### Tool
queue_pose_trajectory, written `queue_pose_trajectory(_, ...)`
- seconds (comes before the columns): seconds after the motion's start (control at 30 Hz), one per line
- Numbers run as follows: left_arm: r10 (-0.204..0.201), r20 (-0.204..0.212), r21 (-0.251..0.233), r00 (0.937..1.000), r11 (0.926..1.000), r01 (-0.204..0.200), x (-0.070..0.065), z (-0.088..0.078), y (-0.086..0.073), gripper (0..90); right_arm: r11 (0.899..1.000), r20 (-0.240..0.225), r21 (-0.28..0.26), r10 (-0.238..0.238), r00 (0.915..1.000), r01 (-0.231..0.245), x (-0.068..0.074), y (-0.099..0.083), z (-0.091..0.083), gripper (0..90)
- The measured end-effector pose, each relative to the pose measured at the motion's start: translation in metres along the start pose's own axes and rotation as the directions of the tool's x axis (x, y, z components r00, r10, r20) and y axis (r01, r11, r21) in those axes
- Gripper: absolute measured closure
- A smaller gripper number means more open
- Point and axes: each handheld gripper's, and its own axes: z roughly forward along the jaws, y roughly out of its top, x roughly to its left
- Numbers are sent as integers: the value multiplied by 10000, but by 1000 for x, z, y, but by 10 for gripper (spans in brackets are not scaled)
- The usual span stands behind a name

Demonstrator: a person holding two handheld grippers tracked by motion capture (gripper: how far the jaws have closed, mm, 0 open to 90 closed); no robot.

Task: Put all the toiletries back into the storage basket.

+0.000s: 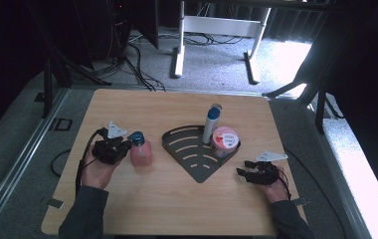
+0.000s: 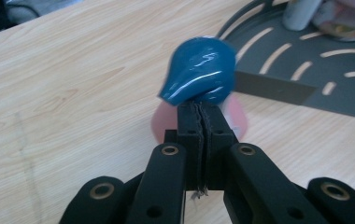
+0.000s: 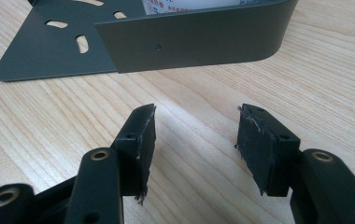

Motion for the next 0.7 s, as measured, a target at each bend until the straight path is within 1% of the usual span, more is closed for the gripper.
queue_pose_trajectory(0.07, -53, 26, -60, 10000, 10000, 53, 1, -1, 1, 882, 10000, 11, 9, -25, 10000, 25, 0, 0, 0, 465)
queue_pose_trajectory(0.17, -30, -167, 92, 9999, 10000, 32, 4, 3, 3, 880, 10000, 24, 19, -32, 10000, 32, 0, 0, 0, 464)
queue_pose_trajectory(0.23, -64, -193, 161, 9998, 9998, 67, 7, 6, 3, 874, 10000, 18, 18, -26, 10000, 26, 0, 0, 0, 464)
queue_pose_trajectory(0.3, -151, -184, 149, 9997, 9998, 154, 10, 10, 3, 869, 10000, 6, 5, -11, 10000, 11, 0, 0, 0, 464)
queue_pose_trajectory(0.43, -190, -244, 121, 9995, 9997, 193, 14, 12, 5, 863, 10000, 2, -3, 7, 10000, -7, 0, 0, 0, 464)
queue_pose_trajectory(0.5, -263, -301, 152, 9992, 9995, 268, 15, 11, 4, 825, 10000, 10, 6, -12, 10000, 12, 0, 0, 0, 464)
queue_pose_trajectory(0.57, -284, -231, 148, 9993, 9995, 288, 15, 9, 2, 755, 10000, 11, 11, -23, 10000, 23, 0, 0, 0, 464)
queue_pose_trajectory(0.63, -237, -365, 224, 9991, 9994, 245, 14, 9, 1, 707, 10000, 9, 5, -14, 10000, 14, 0, 0, 0, 464)
queue_pose_trajectory(0.7, -279, -260, 239, 9993, 9993, 285, 15, 9, 0, 669, 10000, 25, 17, -29, 10000, 29, 0, 0, 0, 464)
